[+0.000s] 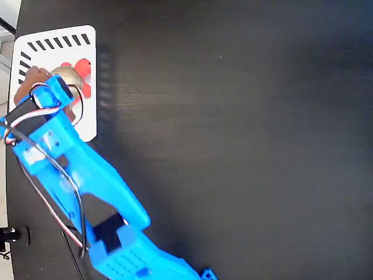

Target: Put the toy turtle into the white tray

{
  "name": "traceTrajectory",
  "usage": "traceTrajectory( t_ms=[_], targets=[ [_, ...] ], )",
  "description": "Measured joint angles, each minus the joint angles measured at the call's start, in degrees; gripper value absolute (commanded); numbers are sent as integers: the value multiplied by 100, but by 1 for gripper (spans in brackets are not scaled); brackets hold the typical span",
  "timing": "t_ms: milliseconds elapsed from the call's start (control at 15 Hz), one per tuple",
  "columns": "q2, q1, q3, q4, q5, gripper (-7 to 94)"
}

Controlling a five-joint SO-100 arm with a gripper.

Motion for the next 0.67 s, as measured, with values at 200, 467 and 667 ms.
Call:
traceTrajectory(
  t_ms=[200,467,667],
  targets=[
    [1380,167,729,-334,316,0],
    [3718,589,2654,-932,879,0],
    [5476,1151,4729,-1459,1020,0]
  ],
)
